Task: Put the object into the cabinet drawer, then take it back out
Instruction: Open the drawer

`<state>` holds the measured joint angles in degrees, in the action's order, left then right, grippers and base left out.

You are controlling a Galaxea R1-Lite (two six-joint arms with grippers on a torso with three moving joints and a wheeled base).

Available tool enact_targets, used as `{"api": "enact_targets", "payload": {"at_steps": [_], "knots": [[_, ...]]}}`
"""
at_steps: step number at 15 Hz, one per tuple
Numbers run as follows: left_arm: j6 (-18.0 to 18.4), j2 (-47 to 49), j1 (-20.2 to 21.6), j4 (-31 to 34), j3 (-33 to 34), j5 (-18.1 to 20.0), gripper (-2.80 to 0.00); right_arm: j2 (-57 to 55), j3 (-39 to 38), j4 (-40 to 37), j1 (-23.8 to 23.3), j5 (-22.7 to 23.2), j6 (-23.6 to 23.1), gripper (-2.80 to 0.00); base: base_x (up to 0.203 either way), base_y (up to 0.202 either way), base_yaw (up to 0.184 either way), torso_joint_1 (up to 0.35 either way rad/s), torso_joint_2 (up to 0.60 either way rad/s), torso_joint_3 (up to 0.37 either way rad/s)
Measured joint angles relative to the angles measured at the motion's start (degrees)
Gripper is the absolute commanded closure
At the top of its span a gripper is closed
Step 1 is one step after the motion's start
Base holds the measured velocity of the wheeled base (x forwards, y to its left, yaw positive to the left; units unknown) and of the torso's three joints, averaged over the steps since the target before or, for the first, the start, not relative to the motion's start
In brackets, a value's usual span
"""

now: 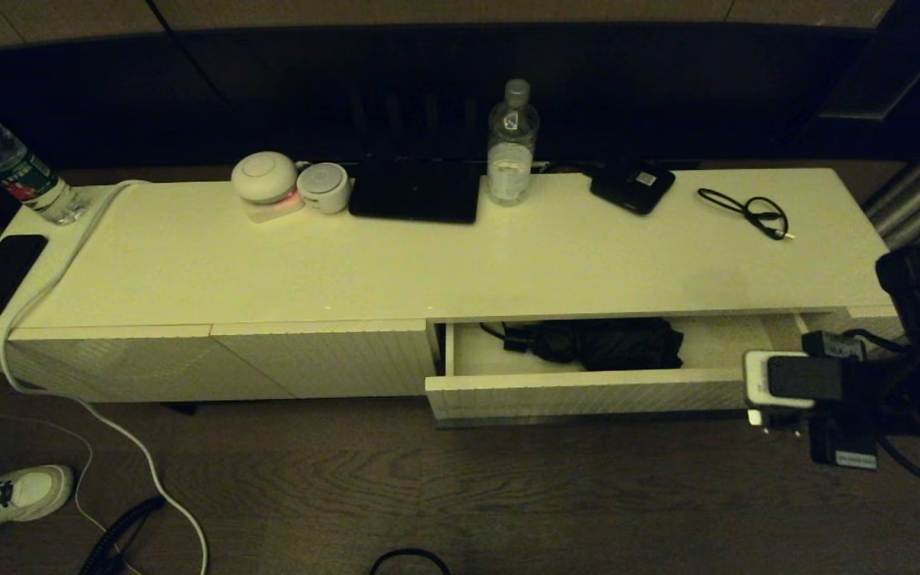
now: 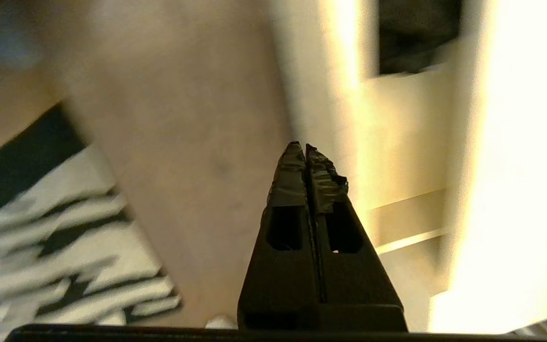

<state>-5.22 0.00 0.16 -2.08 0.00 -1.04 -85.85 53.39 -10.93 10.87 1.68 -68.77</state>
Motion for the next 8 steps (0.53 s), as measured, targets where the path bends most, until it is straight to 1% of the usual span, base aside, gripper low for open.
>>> {"api": "enact_targets", "payload": {"at_steps": [2, 5, 8], "knots": [[-0.01, 0.00, -0.02, 0.00, 0.00, 0.00, 0.00, -5.26, 4.42, 2.81, 0.65, -1.40, 2.36, 0.00, 0.000, 0.000, 0.000, 0.000, 0.00, 0.000], [-0.01, 0.00, -0.02, 0.00, 0.00, 0.00, 0.00, -11.69, 9.03, 3.60, 1.32, -2.80, 3.29, 0.00, 0.000, 0.000, 0.000, 0.000, 0.00, 0.000], [0.00, 0.00, -0.02, 0.00, 0.00, 0.00, 0.00, -15.65, 11.81, 3.72, 1.78, -4.08, 4.60, 0.00, 0.000, 0.000, 0.000, 0.000, 0.00, 0.000]]}}
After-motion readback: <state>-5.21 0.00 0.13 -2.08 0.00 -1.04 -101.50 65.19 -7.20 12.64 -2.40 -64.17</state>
